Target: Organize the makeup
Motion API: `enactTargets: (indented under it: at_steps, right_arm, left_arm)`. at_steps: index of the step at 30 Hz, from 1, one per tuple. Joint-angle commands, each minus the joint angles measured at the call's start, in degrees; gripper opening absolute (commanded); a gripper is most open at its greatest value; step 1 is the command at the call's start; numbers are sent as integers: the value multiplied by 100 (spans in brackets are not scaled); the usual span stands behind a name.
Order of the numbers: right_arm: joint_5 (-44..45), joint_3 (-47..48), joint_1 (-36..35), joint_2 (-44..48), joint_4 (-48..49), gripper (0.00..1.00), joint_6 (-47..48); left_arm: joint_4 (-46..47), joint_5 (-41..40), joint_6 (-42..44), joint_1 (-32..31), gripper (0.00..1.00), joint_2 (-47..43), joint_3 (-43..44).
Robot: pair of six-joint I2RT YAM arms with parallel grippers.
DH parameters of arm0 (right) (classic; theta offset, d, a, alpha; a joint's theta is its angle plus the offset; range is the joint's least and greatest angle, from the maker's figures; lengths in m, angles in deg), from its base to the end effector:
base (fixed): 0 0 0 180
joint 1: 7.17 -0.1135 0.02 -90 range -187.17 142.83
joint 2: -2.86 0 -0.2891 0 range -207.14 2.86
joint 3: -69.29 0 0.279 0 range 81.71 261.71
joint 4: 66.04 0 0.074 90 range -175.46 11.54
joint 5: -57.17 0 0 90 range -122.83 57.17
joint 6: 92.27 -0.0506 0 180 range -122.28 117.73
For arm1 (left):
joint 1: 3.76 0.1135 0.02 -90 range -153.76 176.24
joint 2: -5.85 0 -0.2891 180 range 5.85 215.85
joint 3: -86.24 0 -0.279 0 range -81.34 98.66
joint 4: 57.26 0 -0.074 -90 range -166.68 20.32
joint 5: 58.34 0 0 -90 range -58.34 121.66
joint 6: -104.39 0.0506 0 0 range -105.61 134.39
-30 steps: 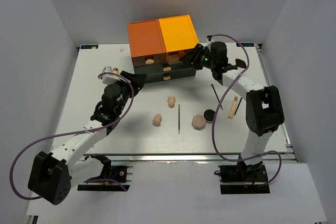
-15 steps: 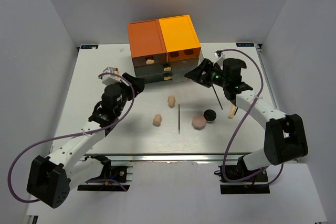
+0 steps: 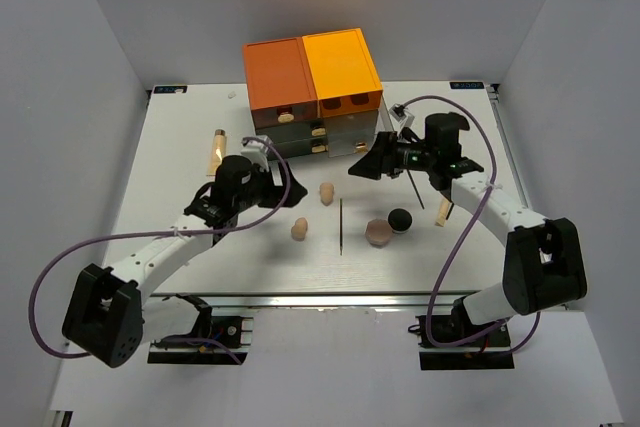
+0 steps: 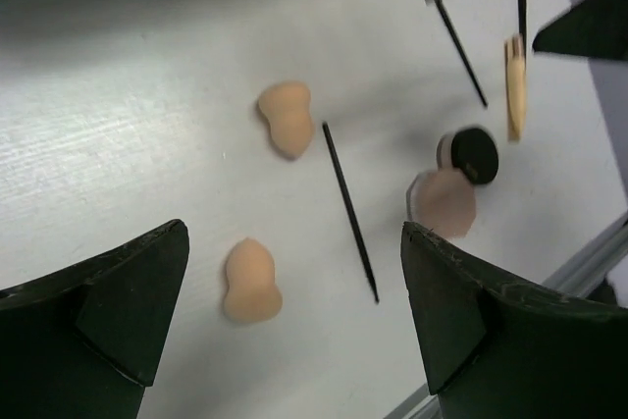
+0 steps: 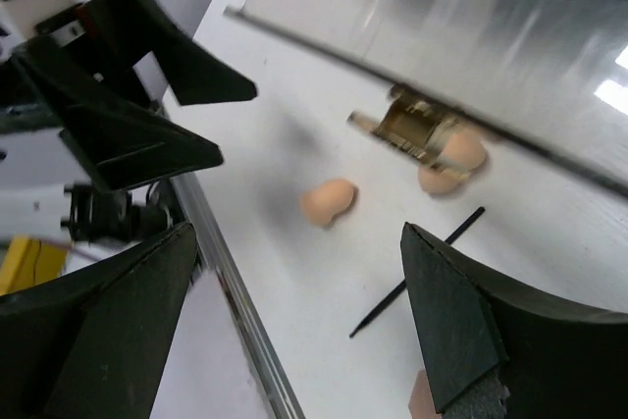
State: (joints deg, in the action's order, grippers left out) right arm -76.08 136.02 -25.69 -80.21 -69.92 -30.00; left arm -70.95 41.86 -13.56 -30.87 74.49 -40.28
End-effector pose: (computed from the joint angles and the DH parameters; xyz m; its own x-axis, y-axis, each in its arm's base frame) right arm 0.3274 0.1462 0.2837 -0.6814 0.1292 -0.7204 -0.5919 0.4816 0.6462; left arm 0.2562 -0.1412 0.2500 -0.6543 -0.1832 -0.7337 0.3168 0.8145 -0.4860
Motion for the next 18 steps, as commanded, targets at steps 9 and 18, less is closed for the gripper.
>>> enactTargets:
  at_steps: [9,18]
  right_arm:
    - [-1381,555,-2,335,-3480,83,4616]
    - [-765,11,-20,889,-3324,80,5075]
  left_arm:
    - [-311,-719,966,-1532,96,683,-397]
    - [-549,-2583,896,-1903,87,1626,95]
